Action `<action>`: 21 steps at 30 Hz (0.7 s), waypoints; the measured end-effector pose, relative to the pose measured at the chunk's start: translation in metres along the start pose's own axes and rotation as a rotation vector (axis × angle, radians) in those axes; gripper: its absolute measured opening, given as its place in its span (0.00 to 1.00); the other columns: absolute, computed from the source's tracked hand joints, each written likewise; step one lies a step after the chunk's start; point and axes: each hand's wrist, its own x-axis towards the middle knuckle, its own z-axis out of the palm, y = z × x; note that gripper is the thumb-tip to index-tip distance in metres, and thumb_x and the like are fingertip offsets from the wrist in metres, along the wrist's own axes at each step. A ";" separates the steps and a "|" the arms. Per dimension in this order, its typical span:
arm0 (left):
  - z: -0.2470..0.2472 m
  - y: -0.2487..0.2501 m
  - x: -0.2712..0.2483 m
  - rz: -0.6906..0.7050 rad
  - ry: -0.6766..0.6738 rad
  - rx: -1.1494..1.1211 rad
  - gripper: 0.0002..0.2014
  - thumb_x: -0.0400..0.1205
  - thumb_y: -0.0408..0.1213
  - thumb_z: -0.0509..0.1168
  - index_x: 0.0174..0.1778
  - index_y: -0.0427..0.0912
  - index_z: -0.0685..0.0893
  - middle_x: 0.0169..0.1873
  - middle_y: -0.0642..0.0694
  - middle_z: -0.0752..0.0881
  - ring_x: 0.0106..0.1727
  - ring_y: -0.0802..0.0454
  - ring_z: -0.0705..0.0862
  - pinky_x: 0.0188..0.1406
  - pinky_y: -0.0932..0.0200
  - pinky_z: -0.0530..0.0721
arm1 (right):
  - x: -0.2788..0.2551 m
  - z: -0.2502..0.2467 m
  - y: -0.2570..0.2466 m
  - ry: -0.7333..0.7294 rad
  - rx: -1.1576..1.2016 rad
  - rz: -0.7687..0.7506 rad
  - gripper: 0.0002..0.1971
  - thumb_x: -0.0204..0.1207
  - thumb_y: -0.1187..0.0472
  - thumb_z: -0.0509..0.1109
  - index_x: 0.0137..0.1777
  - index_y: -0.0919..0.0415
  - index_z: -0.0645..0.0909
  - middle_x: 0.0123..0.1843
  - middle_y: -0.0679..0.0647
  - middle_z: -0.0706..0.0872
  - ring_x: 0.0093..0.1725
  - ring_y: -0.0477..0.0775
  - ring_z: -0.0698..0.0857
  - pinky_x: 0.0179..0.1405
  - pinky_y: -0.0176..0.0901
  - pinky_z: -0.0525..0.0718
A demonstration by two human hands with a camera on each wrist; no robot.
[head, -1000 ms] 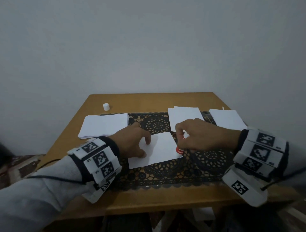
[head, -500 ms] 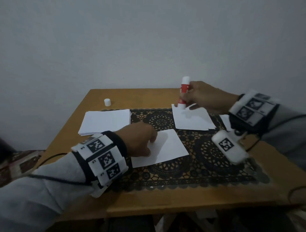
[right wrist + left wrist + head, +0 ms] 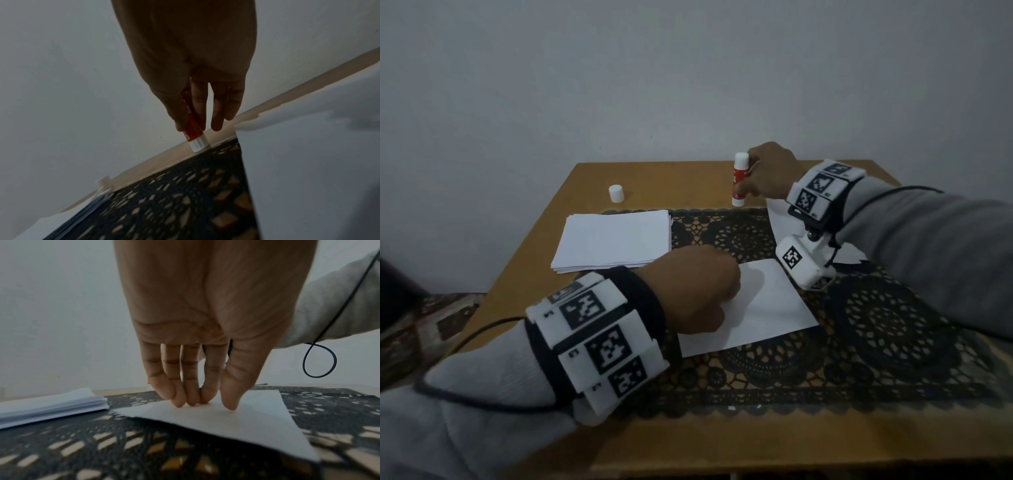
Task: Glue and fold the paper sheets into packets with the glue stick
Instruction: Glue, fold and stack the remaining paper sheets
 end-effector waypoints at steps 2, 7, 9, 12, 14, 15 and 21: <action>0.000 -0.001 0.002 -0.001 0.001 -0.011 0.12 0.79 0.39 0.66 0.56 0.40 0.87 0.51 0.43 0.83 0.52 0.47 0.81 0.52 0.53 0.83 | 0.004 0.002 0.001 -0.007 0.013 0.018 0.18 0.63 0.59 0.83 0.53 0.60 0.85 0.50 0.56 0.89 0.49 0.59 0.88 0.55 0.51 0.85; -0.001 -0.001 0.004 -0.018 0.013 -0.058 0.12 0.79 0.34 0.65 0.56 0.40 0.88 0.51 0.43 0.85 0.52 0.46 0.82 0.51 0.58 0.82 | 0.000 -0.003 -0.001 -0.019 0.021 0.027 0.24 0.65 0.56 0.83 0.60 0.61 0.81 0.55 0.57 0.87 0.52 0.58 0.86 0.50 0.47 0.82; -0.002 -0.004 0.005 -0.017 0.023 -0.088 0.11 0.79 0.32 0.64 0.54 0.41 0.89 0.51 0.45 0.87 0.51 0.48 0.83 0.51 0.60 0.82 | -0.006 -0.018 -0.002 -0.032 0.013 0.041 0.30 0.67 0.56 0.83 0.66 0.64 0.77 0.55 0.58 0.85 0.52 0.58 0.86 0.47 0.47 0.82; -0.003 -0.006 0.006 -0.034 0.044 -0.155 0.10 0.79 0.30 0.65 0.51 0.41 0.90 0.50 0.47 0.89 0.50 0.51 0.85 0.52 0.61 0.81 | -0.020 -0.052 0.010 -0.042 -0.021 0.063 0.25 0.69 0.61 0.81 0.64 0.67 0.79 0.50 0.62 0.88 0.47 0.61 0.89 0.46 0.53 0.89; -0.003 -0.006 0.008 -0.034 0.064 -0.180 0.09 0.79 0.30 0.65 0.48 0.40 0.91 0.49 0.47 0.89 0.48 0.52 0.85 0.48 0.65 0.79 | -0.035 -0.074 0.026 -0.036 -0.135 0.044 0.17 0.69 0.64 0.80 0.56 0.68 0.84 0.41 0.59 0.88 0.39 0.58 0.87 0.41 0.49 0.88; -0.003 -0.006 0.008 -0.032 0.071 -0.189 0.08 0.79 0.30 0.66 0.48 0.40 0.91 0.48 0.48 0.89 0.47 0.54 0.84 0.45 0.69 0.77 | -0.043 -0.084 0.036 -0.037 -0.213 0.031 0.13 0.70 0.65 0.79 0.53 0.68 0.85 0.38 0.57 0.87 0.36 0.55 0.84 0.39 0.45 0.85; -0.004 -0.007 0.006 -0.040 0.082 -0.229 0.07 0.79 0.31 0.68 0.47 0.41 0.91 0.48 0.49 0.89 0.44 0.59 0.81 0.40 0.79 0.71 | -0.089 -0.121 0.097 -0.141 -0.510 0.006 0.07 0.73 0.66 0.76 0.50 0.67 0.86 0.52 0.60 0.88 0.45 0.55 0.81 0.40 0.42 0.76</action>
